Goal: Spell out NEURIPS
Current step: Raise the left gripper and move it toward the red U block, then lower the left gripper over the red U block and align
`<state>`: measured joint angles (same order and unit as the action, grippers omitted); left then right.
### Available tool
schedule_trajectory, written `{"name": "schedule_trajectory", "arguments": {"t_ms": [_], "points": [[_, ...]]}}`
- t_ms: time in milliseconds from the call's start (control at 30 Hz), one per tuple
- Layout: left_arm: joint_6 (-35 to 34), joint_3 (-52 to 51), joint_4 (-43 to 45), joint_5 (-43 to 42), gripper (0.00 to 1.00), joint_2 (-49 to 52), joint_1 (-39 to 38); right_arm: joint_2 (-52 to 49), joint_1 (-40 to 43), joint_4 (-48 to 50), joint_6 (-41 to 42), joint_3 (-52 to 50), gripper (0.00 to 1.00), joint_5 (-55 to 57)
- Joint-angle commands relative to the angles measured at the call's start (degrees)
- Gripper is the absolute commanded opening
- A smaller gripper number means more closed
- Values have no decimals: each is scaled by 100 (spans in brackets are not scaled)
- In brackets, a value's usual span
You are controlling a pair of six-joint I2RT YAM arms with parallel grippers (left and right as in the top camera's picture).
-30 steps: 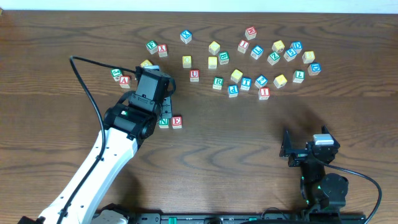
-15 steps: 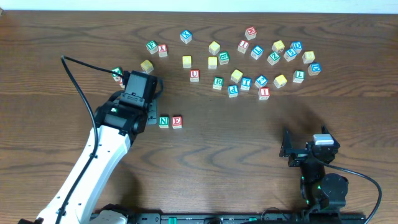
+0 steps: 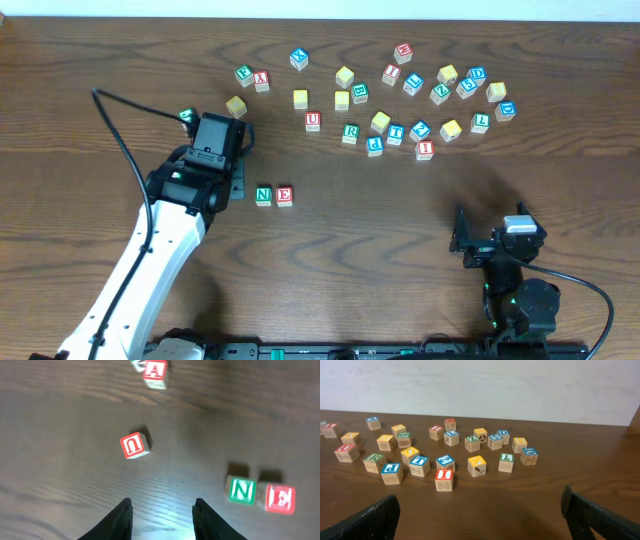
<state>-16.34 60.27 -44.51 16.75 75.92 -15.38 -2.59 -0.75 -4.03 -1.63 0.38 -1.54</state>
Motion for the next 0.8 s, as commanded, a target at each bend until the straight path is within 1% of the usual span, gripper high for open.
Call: {"name": "schedule_trajectory", "arguments": {"t_ms": [0, 300, 433, 633, 667, 733, 767], "points": [[-1187, 195, 44, 144, 39, 179, 96, 17, 35, -26, 96, -4, 99, -13], [-1709, 195, 212, 184, 40, 1211, 98, 17, 35, -26, 94, -4, 99, -13], [-1718, 195, 378, 177, 50, 1705, 188, 17, 35, -26, 96, -4, 99, -13], [-1637, 201, 393, 175, 50, 1816, 457, 17, 35, -26, 96, -4, 99, -13], [-1587, 201, 411, 173, 52, 1814, 514, 17, 35, -26, 96, -4, 99, -13], [-1451, 201, 431, 125, 59, 1814, 629, 17, 33, -26, 96, -4, 99, -13], [-1355, 201, 442, 35, 60, 1814, 702, 17, 35, -26, 96, -7, 99, -13]]}}
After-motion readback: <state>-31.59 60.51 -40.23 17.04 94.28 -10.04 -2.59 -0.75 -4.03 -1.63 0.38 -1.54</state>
